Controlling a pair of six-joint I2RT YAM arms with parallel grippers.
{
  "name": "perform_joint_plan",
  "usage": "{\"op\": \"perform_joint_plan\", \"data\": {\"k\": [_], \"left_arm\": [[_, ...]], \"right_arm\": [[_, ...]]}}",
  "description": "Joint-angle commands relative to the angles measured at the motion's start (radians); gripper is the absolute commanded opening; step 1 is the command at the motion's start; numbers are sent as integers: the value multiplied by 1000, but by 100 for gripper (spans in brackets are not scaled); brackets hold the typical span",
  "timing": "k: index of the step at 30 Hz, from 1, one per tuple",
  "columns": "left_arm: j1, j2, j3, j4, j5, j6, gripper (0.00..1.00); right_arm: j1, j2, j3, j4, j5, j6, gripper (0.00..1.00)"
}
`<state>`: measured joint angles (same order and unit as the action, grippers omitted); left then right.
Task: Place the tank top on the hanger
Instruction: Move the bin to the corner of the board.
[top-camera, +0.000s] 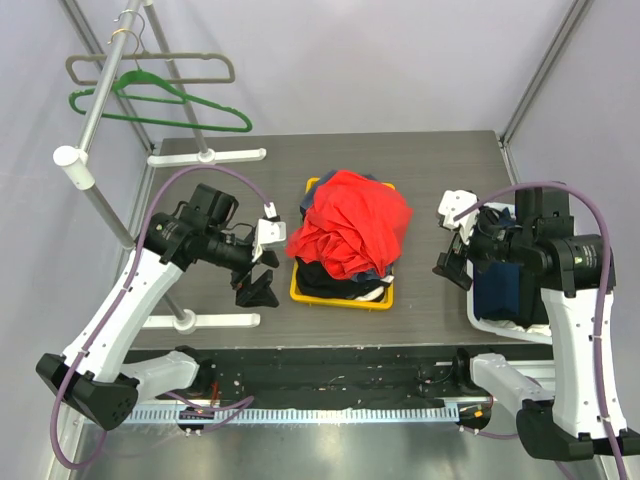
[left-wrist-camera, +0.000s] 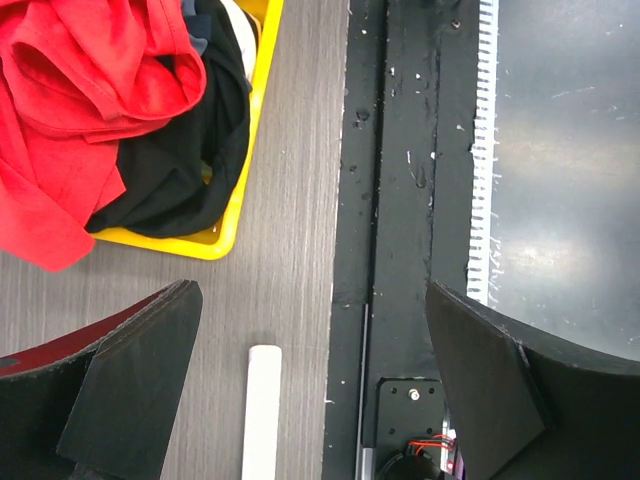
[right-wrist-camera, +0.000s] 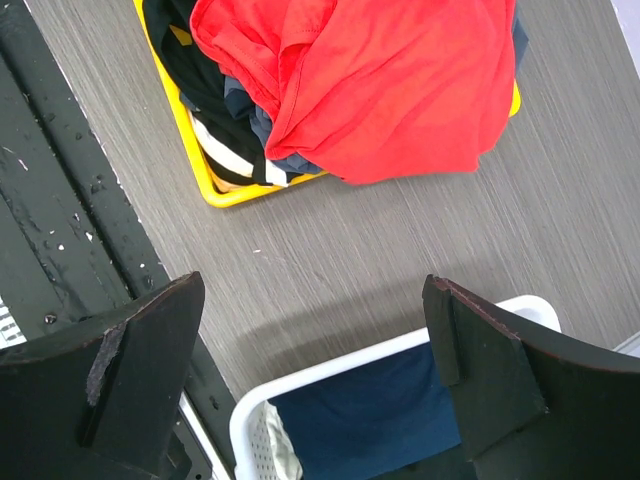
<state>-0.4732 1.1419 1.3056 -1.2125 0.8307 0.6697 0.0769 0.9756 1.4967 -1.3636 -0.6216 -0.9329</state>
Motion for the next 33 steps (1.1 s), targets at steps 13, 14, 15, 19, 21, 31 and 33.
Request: {"op": "perform_joint_plan", "data": {"k": [13,14,15,19,21,31,33], "left_arm": [[-2,-1,29,-15,25,21,100],[-2,1,26,-9,18,13,100],[-1,2,24,-2,12,5,99],[-1,2,12,53,-22,-35,100],[-1,7,4,73,-45,-48,100],[-1,25,-69,267,-235,-148,100],[-2,30,-81,304,-269,-177,100]], "right_arm": [[3,25,7,-141,11,-21,100],[3,26,2,-140,10,-29,100],[3,25,-3,-138,10,-26,100],[4,28,-21,-82,22,18,100],[3,26,-44,-21,48,43,100],[3,26,-191,351,272,334,100],[4,37,-219,412,307,385,100]]}}
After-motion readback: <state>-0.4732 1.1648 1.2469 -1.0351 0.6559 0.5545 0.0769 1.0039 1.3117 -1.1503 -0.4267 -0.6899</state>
